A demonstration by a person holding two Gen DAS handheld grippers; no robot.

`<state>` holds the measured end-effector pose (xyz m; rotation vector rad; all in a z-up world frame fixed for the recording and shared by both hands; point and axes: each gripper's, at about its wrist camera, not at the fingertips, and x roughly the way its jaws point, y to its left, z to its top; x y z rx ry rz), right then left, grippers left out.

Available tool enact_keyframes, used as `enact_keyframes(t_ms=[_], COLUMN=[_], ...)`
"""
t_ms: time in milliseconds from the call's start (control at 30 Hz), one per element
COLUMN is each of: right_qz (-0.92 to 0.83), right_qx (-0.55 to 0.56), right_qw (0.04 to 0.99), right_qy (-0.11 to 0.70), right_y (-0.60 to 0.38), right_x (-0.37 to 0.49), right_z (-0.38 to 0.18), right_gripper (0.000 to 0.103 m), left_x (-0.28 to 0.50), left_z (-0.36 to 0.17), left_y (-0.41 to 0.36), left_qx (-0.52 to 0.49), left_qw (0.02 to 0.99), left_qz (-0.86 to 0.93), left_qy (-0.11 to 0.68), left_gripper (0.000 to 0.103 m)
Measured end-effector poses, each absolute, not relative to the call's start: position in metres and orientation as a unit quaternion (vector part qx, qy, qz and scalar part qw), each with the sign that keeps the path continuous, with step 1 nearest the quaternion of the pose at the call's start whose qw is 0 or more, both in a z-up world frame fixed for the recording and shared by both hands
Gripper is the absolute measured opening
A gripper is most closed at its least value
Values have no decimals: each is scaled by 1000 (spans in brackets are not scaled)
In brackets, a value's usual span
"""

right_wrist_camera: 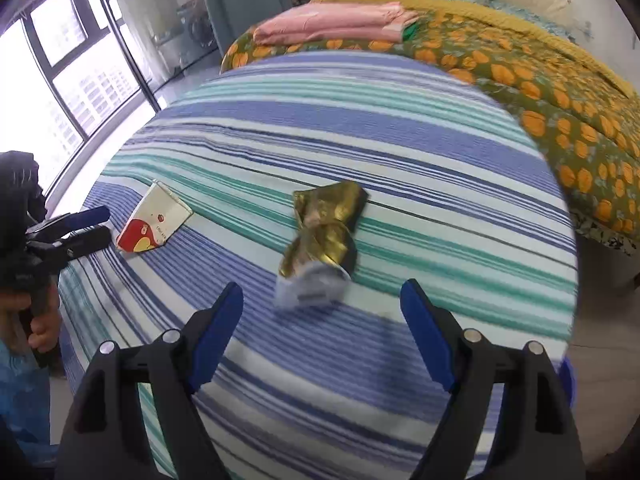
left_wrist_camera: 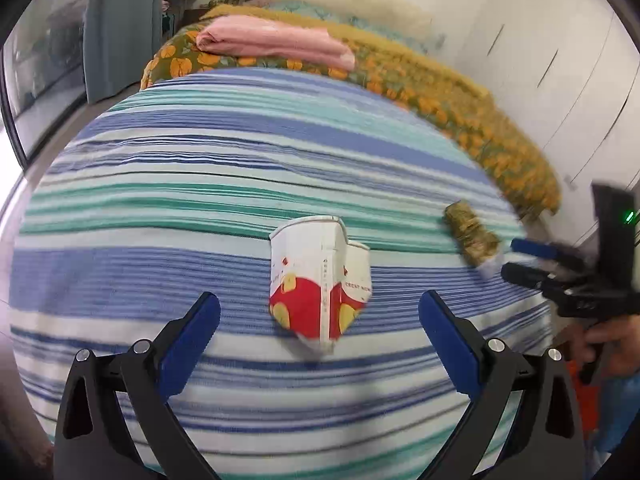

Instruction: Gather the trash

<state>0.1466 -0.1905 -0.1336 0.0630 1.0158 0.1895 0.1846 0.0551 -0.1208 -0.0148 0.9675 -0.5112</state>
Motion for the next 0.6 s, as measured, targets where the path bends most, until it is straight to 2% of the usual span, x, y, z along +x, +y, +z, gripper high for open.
enact_keyframes(t_ms=[67,133,200,267,300,333,433,600], right_qz=[81,70,66,67,71,73,78,88], right_qx=[34,47,54,73,80,83,85,112], right_qw=[862,856,855,858,859,862,868,878], right_qy=[500,509,512,503,501,495,482,457], right_y=[-189,-192,-193,-197,-199,-200,-204,-229], right_x=[162,172,177,175,173,167,150,96], right_z=[-142,-149,-152,-148,-147,-144,-136,-117], right_gripper=[79,77,57,40,40,39,39,39], left_x=[193,198,199,199,199,199,195,175], left_z=[-127,-137,-140,-138,-137,-137,-132,-120], left_y=[39,24,17,18,19,19,22,14], left_qx=[26,70,94,88,84,82,69,55], left_qw=[852,850,855,855,855,856,861,861], left_qz=[-238,-216,-202,-202,-202,-204,-210,-230], left_qy=[466,475,469,469,469,468,458,449], left_gripper=[93,80,76,62,55,43,26,25])
